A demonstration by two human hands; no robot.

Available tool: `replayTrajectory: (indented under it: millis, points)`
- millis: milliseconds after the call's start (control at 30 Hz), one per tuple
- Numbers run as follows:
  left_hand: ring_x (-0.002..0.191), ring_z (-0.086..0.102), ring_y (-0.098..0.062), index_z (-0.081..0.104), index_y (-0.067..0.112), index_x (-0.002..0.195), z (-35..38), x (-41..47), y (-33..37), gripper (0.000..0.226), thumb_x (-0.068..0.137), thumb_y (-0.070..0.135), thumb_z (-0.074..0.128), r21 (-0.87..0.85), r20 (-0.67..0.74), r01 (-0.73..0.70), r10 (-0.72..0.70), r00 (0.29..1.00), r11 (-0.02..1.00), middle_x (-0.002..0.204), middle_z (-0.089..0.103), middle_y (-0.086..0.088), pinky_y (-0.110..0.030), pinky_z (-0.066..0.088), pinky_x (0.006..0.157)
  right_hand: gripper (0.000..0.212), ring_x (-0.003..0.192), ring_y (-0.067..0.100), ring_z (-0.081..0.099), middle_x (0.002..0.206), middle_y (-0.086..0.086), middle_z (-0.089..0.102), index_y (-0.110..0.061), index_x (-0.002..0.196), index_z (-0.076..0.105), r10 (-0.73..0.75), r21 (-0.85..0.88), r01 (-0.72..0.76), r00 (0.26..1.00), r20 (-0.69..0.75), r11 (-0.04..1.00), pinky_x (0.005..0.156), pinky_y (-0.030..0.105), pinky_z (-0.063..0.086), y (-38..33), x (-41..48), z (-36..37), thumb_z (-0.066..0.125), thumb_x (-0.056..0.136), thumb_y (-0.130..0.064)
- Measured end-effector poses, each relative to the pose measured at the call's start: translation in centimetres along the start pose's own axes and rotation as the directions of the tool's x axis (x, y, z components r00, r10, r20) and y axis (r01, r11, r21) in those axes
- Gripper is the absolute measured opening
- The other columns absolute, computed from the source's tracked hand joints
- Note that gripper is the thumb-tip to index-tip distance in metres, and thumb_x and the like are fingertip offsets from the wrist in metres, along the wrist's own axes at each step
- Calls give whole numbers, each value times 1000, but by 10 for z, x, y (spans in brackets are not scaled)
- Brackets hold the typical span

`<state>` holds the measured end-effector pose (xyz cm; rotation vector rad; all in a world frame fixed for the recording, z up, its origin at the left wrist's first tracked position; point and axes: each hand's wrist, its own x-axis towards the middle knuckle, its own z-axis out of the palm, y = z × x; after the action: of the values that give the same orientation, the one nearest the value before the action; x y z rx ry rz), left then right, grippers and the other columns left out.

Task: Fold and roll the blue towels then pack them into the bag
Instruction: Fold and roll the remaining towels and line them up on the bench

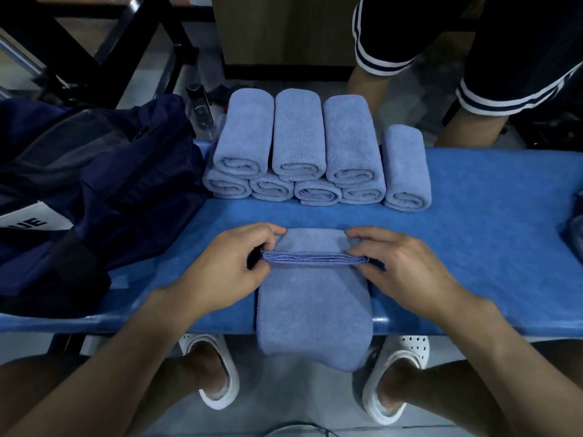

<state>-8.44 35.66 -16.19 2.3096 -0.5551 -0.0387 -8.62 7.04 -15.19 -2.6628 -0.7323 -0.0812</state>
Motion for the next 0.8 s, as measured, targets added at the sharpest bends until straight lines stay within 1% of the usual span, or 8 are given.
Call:
replayTrajectory:
  millis: [167, 233, 333, 400, 500, 600, 700, 800]
  points:
    - [95, 53, -2, 45, 21, 74, 1, 0, -6, 30, 78, 2, 68, 131, 18, -28, 26, 999, 991, 130, 61, 20, -24, 38, 90, 20, 90, 25, 70, 126, -4, 64, -18, 97, 73, 29, -79, -26, 998, 47, 997, 66, 40, 59, -5, -1, 1, 75, 79, -11]
    - [94, 54, -2, 44, 22, 74, 0, 0, -8, 31, 79, 3, 69, 132, 33, -20, 16, 999, 991, 132, 59, 23, -29, 38, 90, 14, 91, 24, 69, 128, -4, 63, -20, 97, 72, 21, -73, -17, 998, 59, 997, 69, 40, 59, -6, -1, 0, 72, 83, -23]
    - [99, 57, -6, 49, 20, 77, -1, 0, -6, 20, 81, 10, 66, 136, 50, -7, 0, 999, 991, 127, 54, 34, -33, 39, 92, 32, 99, 20, 67, 131, -7, 61, -23, 91, 69, 38, -62, -33, 996, 82, 998, 75, 38, 57, -9, -2, -4, 53, 86, -50]
    - [102, 58, -7, 52, 20, 80, -4, -1, -3, 7, 80, 21, 59, 151, 64, -11, 2, 998, 989, 123, 51, 39, -36, 41, 94, 31, 99, 22, 67, 131, -6, 61, -21, 83, 63, 52, -56, -48, 995, 86, 997, 73, 37, 56, -10, -1, -4, 51, 86, -50]
    - [108, 56, -8, 49, 25, 79, -5, -2, 0, 17, 82, 41, 53, 193, 83, -16, 0, 997, 981, 137, 53, 26, -42, 42, 94, 29, 96, 24, 65, 132, -3, 60, -20, 78, 56, 53, -73, -46, 994, 100, 996, 73, 33, 52, -9, -1, -2, 54, 85, -49]
    - [111, 55, -9, 50, 26, 74, -1, -2, 1, 36, 86, 60, 47, 189, 22, 35, -40, 999, 981, 137, 54, 17, -42, 43, 94, 40, 104, 20, 57, 137, -2, 55, -24, 79, 56, 86, -31, -83, 990, 115, 996, 84, 33, 46, -7, -1, 3, 42, 89, -60]
    - [113, 52, -7, 51, 26, 71, 2, 0, -3, 37, 86, 60, 47, 107, -21, 102, -100, 995, 989, 131, 55, 13, -43, 44, 94, 41, 108, 21, 54, 136, 0, 56, -24, 79, 55, 145, 43, -151, 983, 112, 988, 91, 41, 46, -7, 0, 6, 37, 92, -59]
    - [115, 49, -7, 49, 34, 82, 1, 2, -5, 26, 83, 60, 51, 107, 14, 102, -104, 995, 989, 123, 55, 17, -46, 43, 97, 29, 108, 15, 48, 126, -7, 56, -25, 92, 52, 207, 87, -216, 973, 102, 972, 93, 40, 40, -8, 3, 1, 53, 87, -54]
